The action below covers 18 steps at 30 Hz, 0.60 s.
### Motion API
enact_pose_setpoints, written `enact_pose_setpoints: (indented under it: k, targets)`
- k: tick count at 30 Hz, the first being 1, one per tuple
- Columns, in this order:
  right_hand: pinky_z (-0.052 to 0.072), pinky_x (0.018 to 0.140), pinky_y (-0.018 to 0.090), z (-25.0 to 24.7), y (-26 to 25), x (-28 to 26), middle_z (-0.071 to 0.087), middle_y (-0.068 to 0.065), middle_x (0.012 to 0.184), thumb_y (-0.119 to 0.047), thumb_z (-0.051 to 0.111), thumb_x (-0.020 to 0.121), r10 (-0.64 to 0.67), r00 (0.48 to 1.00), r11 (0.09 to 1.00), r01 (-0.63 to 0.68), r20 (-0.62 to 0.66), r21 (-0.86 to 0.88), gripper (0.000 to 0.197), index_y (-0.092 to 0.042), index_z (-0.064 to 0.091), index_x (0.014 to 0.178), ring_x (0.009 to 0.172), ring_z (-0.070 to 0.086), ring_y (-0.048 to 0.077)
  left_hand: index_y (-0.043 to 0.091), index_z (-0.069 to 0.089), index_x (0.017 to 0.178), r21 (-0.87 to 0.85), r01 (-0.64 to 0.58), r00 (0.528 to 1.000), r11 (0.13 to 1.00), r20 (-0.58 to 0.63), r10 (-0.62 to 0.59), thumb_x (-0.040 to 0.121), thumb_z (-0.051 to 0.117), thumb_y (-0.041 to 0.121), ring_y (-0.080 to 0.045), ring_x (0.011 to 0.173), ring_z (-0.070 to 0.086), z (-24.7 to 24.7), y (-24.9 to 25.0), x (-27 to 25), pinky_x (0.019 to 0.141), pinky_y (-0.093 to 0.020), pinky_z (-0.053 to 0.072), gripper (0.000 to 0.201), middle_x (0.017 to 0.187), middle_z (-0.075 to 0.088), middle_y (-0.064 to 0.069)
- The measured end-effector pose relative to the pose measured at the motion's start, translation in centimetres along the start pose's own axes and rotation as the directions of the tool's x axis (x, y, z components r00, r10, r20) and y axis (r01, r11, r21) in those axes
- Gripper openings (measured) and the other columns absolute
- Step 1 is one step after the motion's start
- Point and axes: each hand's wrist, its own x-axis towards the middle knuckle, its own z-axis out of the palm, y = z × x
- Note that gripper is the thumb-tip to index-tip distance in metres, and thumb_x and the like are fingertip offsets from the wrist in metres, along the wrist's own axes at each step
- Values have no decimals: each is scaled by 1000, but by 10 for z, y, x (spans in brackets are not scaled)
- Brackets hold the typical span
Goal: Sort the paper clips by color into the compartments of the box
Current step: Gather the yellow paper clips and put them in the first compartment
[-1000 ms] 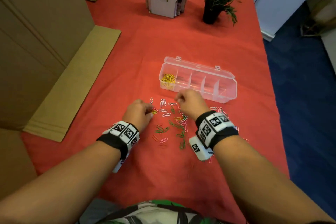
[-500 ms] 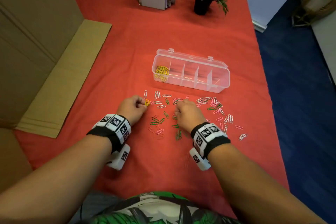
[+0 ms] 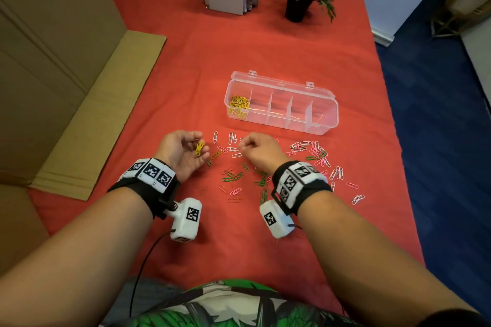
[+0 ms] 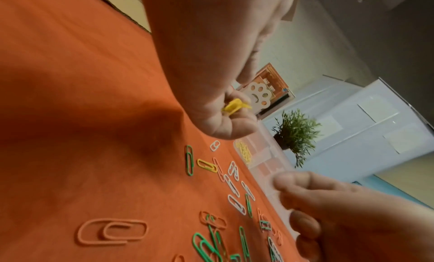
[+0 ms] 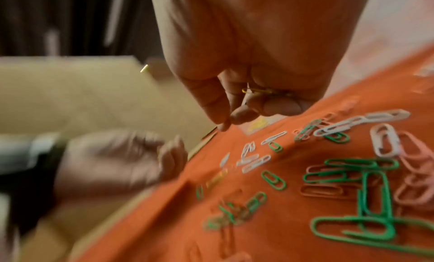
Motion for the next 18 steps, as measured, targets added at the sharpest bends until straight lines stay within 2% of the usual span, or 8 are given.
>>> enact_pose_setpoints:
  k: [2,4,7,11,14,16,17,18]
  targets:
    - [46,79,27,14,-4,7,63,7,94,-3,48,81,-122,991,948,132,53,-291,23,-9,69,91,89,58,23,14,54,71,-18,22,1000,1000,-17,-22,87,40,19,-10,46,53,-3,2,1,44,-14,47,22,53,54,1]
    - [46,89,34,31,-6,11,57,13,104,-7,51,81,-222,970,837,240,95,-493,25,-11,66,101,102,54,30,15,54,73,17,33,999,999,-41,-32,89,46,17,-4,38,50,-6,3,4,39,-11,42,18,51,54,4]
    - [42,87,40,49,-8,14,50,13,109,-5,49,82,-326,934,664,338,149,-666,29,-10,57,109,107,48,33,15,52,76,31,35,996,999,-85,-32,91,44,11,-3,41,46,-12,4,5,37,-10,39,17,65,47,2]
    - [42,84,43,55,-12,12,49,15,114,-1,40,85,-401,902,548,379,164,-746,29,-6,52,112,106,47,34,16,49,81,110,-75,983,991,-160,92,86,31,-11,-9,64,47,-22,3,7,46,-14,47,32,76,46,-1]
    - [41,86,43,56,-10,9,51,16,115,-1,30,87,-424,887,489,396,185,-777,33,-3,52,112,108,48,34,12,49,84,190,-109,973,976,-182,144,84,29,-21,-12,71,52,-28,0,10,48,-13,50,39,82,50,-5]
    - [41,85,42,56,-9,6,52,17,112,-1,28,87,-413,890,481,395,195,-782,33,-1,52,110,106,50,35,6,51,94,216,-111,968,970,-199,155,84,32,-21,-14,73,56,-28,-2,10,50,-14,52,35,83,53,-7]
    - [41,84,43,54,-8,6,53,17,111,0,32,87,-395,899,504,385,191,-773,29,-1,51,109,105,51,35,5,51,98,225,-112,967,968,-201,158,85,35,-20,-15,72,57,-27,-3,11,51,-15,53,32,83,54,-8]
    - [42,82,42,50,-6,8,54,18,110,1,35,86,-360,917,565,361,172,-742,26,-2,51,107,103,52,35,5,52,95,238,-109,968,965,-198,158,86,38,-18,-15,71,58,-24,-4,11,51,-16,54,28,82,55,-8]
